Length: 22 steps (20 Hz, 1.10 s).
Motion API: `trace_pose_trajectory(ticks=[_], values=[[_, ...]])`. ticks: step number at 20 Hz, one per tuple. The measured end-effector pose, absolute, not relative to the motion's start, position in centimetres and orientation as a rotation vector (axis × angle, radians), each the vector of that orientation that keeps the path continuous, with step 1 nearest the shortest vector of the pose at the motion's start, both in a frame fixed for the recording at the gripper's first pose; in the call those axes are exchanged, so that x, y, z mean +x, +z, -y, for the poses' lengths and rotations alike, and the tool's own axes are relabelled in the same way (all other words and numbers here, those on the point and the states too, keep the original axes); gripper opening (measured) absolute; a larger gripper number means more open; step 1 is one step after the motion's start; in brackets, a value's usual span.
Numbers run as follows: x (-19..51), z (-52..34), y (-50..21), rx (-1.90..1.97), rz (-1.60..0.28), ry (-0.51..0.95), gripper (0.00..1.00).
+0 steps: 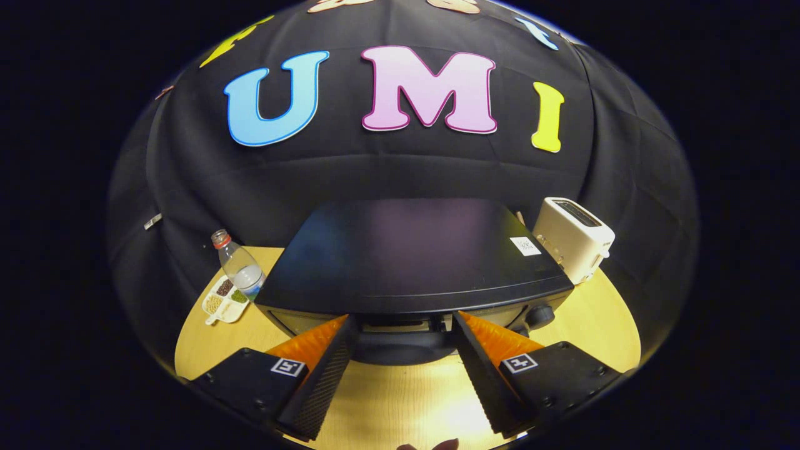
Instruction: Open the toaster oven, put the food inside, and close the toaster oven door.
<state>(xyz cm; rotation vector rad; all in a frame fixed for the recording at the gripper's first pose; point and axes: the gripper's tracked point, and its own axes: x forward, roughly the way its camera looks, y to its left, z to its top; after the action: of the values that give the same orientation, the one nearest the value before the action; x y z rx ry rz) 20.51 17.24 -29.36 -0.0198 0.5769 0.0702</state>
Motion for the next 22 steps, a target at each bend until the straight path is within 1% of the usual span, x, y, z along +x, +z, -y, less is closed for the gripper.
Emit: trace_pose_trajectory(ticks=[1,4,7,13,18,22], values=[[20.5,-17.5,-29.5,-0.023,-0.585,0.075,0.97],[20.3,-17.7,-29.8,-0.035,-0.592,0.087,0.99],[18.7,-17.7,-30.5,-0.038,-0.602,0.093,0.99],[12.0,-16.7,-33.4,-0.007,-0.614,0.075,1.00],[6.9,-15.5,-38.7,-0.034,-0.735,0.066,1.00],[5.3,-14.9,-41.4,-0.036,-0.815,0.073,1.00]])
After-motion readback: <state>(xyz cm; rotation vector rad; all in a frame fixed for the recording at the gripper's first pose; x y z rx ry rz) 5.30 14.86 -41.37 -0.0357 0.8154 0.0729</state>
